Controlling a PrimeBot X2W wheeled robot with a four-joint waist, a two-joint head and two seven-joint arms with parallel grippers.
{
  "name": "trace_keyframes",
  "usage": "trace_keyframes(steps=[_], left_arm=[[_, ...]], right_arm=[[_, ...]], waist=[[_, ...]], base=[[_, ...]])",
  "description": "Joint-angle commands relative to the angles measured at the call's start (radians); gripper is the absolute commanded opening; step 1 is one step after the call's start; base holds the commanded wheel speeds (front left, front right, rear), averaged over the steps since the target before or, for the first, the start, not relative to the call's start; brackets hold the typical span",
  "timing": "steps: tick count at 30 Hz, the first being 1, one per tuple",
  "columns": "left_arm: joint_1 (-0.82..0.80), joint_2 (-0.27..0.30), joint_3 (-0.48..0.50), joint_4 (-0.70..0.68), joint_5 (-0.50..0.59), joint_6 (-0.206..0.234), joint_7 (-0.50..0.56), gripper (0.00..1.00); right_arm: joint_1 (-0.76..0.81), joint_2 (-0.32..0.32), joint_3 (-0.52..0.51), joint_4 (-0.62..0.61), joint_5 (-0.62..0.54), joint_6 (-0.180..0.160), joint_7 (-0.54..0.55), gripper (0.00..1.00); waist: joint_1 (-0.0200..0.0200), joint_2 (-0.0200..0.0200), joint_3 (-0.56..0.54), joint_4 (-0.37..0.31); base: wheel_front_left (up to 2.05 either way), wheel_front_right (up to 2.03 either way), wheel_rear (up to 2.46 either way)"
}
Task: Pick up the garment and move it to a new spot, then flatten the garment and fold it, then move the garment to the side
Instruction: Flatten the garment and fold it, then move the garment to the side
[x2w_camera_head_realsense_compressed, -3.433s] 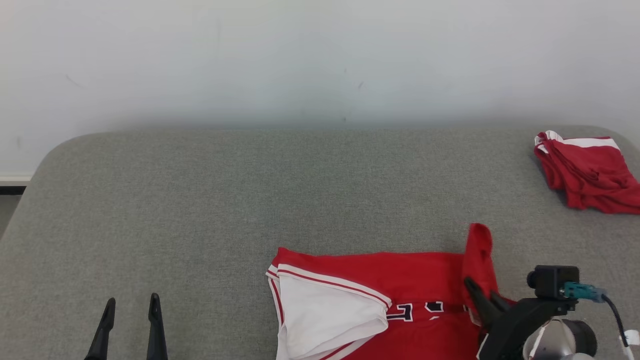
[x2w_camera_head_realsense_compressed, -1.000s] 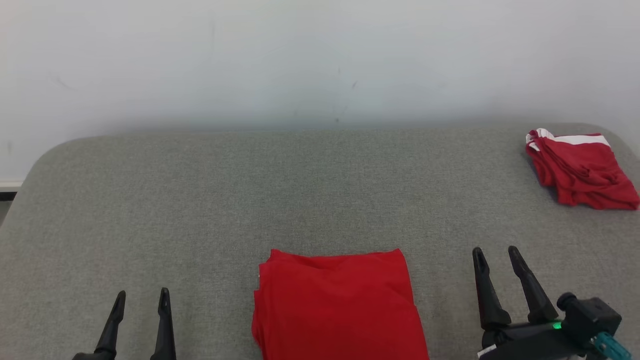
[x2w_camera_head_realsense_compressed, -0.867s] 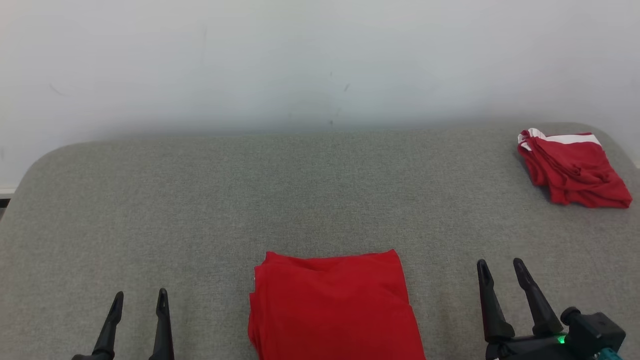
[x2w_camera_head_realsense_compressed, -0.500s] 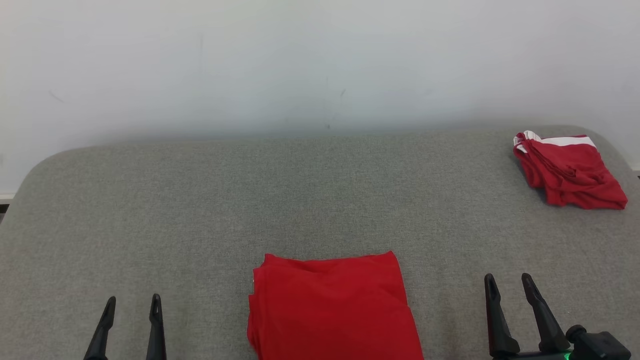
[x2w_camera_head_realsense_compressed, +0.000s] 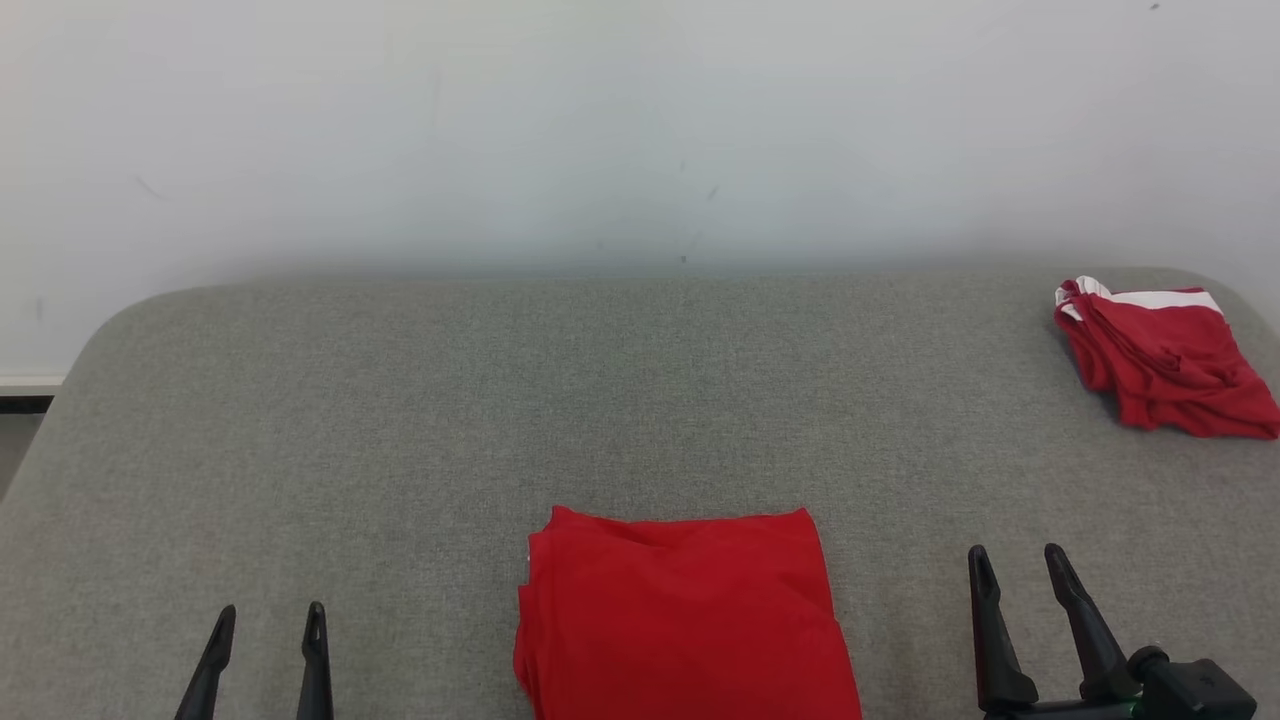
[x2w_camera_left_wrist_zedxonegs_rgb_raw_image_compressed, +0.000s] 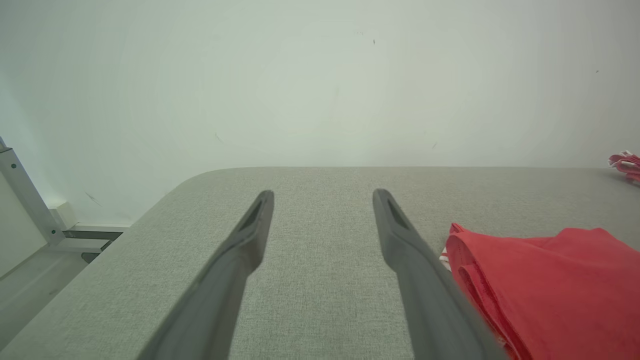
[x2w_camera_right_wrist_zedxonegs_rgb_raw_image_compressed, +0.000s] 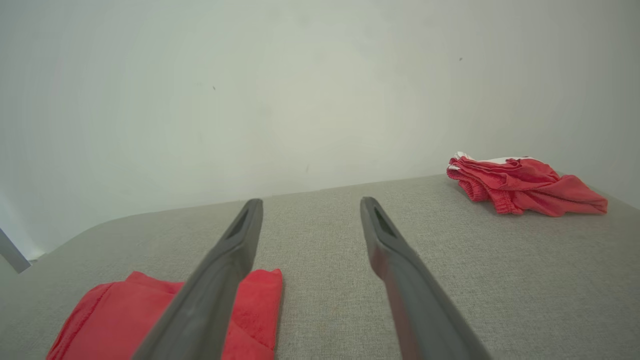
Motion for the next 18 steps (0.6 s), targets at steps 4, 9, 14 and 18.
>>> trace_keyframes(steps=[4,9,14,18], left_arm=[[0.0,0.003,-0.002,0.005,-0.002,0.002,-0.003,1.0],[0.003,0.003,0.002,0.006,-0.007,0.003,-0.003,1.0],[0.004,0.002,0.001,0.007,-0.008,0.003,-0.003,1.0],[0.003,0.001,-0.002,0.007,-0.008,0.003,-0.003,1.0]], right_arm=[[0.011,0.005,-0.004,-0.002,-0.009,-0.003,0.009,1.0],[0.012,0.007,-0.001,0.002,-0.01,-0.003,0.015,1.0],[0.013,0.009,-0.002,-0.002,-0.015,-0.003,0.018,1.0],[0.016,0.01,-0.004,-0.004,-0.018,-0.003,0.017,1.0]], waist=[[0.0001,0.0,0.002,0.004],[0.0001,0.0,0.002,0.004],[0.0001,0.0,0.003,0.007],[0.0001,0.0,0.005,0.011]], base=[[0.0,0.0,0.0],[0.0,0.0,0.0],[0.0,0.0,0.0],[0.0,0.0,0.0]])
